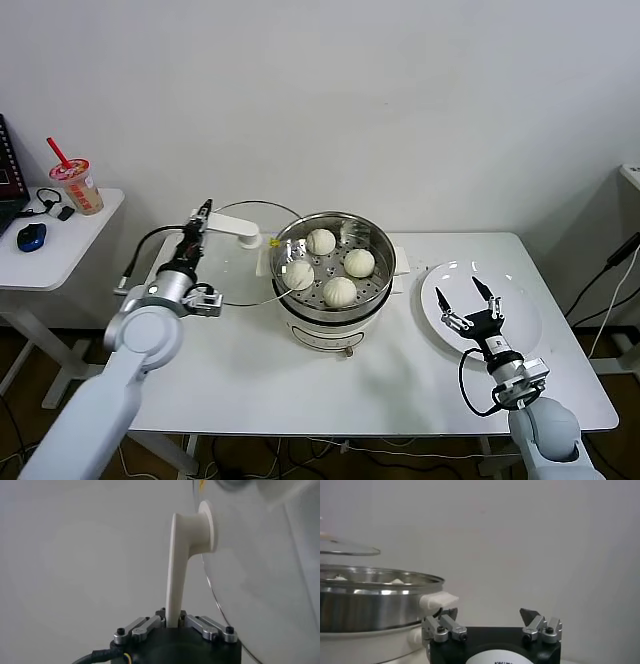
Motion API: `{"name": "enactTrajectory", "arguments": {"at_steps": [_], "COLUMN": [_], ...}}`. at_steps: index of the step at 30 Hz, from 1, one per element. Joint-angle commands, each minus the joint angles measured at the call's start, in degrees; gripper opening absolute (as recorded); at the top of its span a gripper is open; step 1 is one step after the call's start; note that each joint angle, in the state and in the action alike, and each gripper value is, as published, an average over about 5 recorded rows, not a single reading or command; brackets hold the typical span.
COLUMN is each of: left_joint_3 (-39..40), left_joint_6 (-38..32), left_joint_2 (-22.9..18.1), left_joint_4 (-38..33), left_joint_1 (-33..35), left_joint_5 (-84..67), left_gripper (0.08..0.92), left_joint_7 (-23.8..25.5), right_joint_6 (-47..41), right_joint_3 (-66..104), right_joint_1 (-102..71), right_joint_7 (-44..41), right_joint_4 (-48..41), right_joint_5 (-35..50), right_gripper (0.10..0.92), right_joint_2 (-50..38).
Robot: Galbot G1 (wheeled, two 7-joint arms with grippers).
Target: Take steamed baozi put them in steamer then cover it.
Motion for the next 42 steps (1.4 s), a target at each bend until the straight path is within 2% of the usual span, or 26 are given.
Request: {"name": "enactTrajectory", "arguments": {"at_steps": [1, 15, 30, 42], "left_joint_3": [-10.73, -17.21, -15.93, -17.38], "left_joint_6": [-3.79, -12.12, -19.41, -23.97], "left_joint_2": [5.37, 6.49, 0.7, -5.06], "left_joint_4": [0.64, 7.38, 18.21, 26.14], "left_joint_1": [5.91, 9.36, 9.48, 9.52], "left_joint_5": [-4.97, -7.6, -3.67, 3.84], "left_gripper": [0.178, 0.178, 0.178, 0.178], "left_joint_7": [-3.99, -8.97, -12.98, -18.14], "right_joint_6": [-0.1, -0.15, -2.29, -2.48], "right_joint_3": [-0.35, -0.44, 0.17, -0.31], "right_joint_1": [0.81, 0.85, -1.47, -1.28], "right_joint_7": [0.04, 0.02, -0.71, -0.69], "right_joint_4": [-0.3, -0.04, 3.05, 3.91], "right_joint_5": [-0.2, -0.19, 1.87, 2.51], "right_gripper": [0.823, 0.823, 0.823, 0.823], "right_joint_2": [-0.16, -0.58, -4.21, -6.25]}}
